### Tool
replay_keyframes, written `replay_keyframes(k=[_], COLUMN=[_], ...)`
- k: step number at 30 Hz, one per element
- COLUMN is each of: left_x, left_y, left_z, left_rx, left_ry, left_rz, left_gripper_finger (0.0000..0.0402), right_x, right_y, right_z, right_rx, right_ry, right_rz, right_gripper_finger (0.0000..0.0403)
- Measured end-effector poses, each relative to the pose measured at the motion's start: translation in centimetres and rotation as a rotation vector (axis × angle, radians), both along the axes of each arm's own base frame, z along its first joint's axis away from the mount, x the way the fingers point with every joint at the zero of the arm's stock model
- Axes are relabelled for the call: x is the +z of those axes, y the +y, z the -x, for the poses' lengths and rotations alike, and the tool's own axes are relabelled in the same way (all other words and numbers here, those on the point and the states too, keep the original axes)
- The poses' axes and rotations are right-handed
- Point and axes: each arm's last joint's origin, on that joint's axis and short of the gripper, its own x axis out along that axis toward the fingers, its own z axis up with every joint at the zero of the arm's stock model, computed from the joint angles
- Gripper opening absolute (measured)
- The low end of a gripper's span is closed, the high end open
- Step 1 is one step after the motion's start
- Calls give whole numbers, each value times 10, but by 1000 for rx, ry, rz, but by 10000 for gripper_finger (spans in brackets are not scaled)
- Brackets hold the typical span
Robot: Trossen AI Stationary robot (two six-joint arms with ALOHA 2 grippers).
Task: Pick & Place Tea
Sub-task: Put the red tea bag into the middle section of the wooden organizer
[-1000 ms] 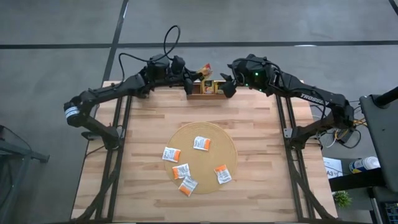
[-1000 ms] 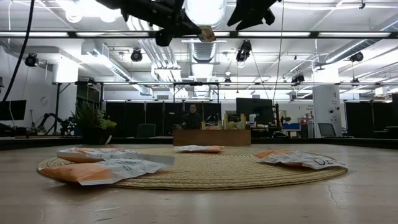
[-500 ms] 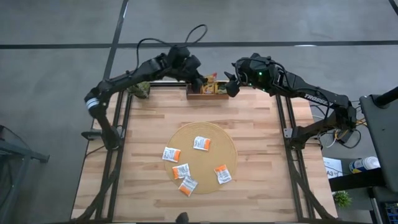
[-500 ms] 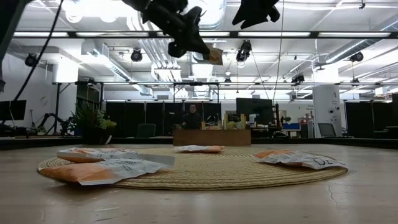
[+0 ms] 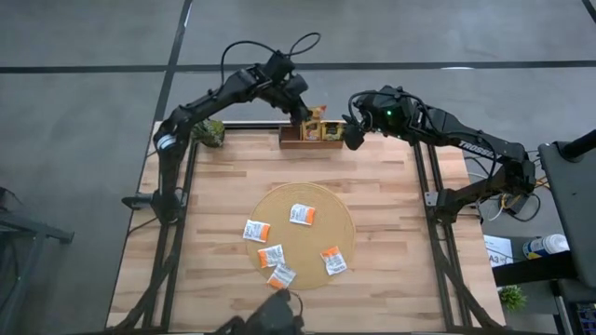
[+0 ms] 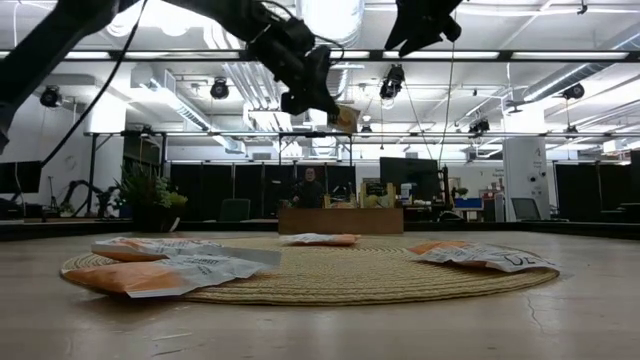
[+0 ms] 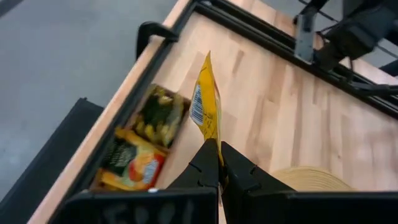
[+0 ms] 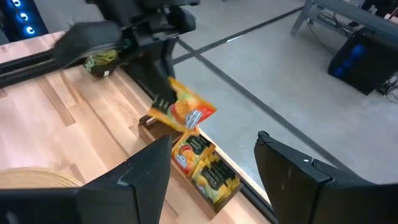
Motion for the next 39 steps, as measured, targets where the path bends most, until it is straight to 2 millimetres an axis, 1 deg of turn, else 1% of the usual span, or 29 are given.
replay_keyframes(k=[3, 7, 9, 14, 17, 19, 22, 29, 33, 39], left_x=[-6, -23, -32, -47, -55, -55, -50, -31, -22, -7], left_y=[13, 28, 32, 40, 40, 37, 31, 6, -9, -33], left_z=[5, 7, 6, 3, 1, 1, 4, 9, 2, -12], left_rx=[-3, -14, -17, -16, -40, -79, -147, -305, -395, -529], left_ry=[-11, 2, 20, 43, 48, 34, 17, -12, -49, -129], left_rz=[32, 77, 95, 116, 157, 201, 242, 275, 275, 297], left_gripper_finger=[0, 0, 0, 0, 0, 0, 0, 0, 0, 0], right_x=[0, 0, 0, 0, 0, -1, -1, -8, -15, -28], right_y=[0, 0, 0, 0, 0, 1, -3, -20, -30, -37], right_z=[0, 0, 0, 0, 0, -1, 0, 0, -3, -13], right_rx=[4, 7, 7, 8, 14, 79, 224, 313, 372, 399], right_ry=[1, 4, 4, 5, 5, -2, -44, -80, -105, -85], right_rz=[-2, 2, 2, 3, 1, -29, -127, -257, -358, -415], right_gripper_finger=[226, 226, 226, 226, 226, 226, 226, 226, 226, 226])
